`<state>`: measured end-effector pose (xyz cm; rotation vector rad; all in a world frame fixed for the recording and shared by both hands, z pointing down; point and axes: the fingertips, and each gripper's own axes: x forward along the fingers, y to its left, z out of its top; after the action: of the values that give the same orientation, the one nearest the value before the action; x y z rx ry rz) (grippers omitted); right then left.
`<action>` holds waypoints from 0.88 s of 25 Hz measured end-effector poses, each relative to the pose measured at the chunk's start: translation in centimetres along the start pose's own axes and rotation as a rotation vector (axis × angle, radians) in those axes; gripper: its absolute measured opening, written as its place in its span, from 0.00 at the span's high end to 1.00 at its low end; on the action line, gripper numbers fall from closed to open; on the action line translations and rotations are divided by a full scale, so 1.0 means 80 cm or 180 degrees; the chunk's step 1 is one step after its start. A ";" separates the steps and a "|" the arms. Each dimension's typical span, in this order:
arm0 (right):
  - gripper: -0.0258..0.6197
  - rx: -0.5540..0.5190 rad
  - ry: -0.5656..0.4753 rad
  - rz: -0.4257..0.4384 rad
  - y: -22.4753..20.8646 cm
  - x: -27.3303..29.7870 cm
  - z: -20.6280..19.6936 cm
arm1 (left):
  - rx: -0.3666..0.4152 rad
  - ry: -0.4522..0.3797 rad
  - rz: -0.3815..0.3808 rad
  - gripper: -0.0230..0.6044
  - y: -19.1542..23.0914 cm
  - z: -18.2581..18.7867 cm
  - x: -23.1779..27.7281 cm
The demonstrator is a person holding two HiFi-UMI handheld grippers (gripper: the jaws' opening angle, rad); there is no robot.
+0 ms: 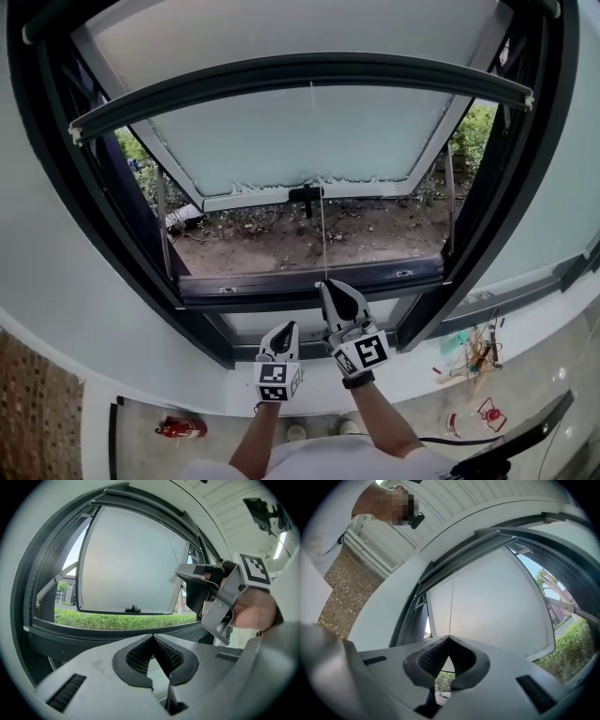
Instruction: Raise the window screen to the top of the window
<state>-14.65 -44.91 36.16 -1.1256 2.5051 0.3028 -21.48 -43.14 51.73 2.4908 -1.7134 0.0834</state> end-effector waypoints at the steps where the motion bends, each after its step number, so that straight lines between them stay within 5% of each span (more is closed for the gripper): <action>1: 0.96 0.0003 -0.0044 0.0006 0.000 0.001 0.007 | 0.0001 0.0002 0.0008 0.96 0.001 -0.001 -0.001; 22: 0.96 0.0289 -0.1033 0.0434 0.019 0.064 0.210 | 0.0011 0.0082 -0.0011 0.96 0.001 -0.010 0.000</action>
<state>-14.73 -41.63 18.82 -0.7997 2.2842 0.3723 -21.53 -43.06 52.52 2.4839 -1.7005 0.1175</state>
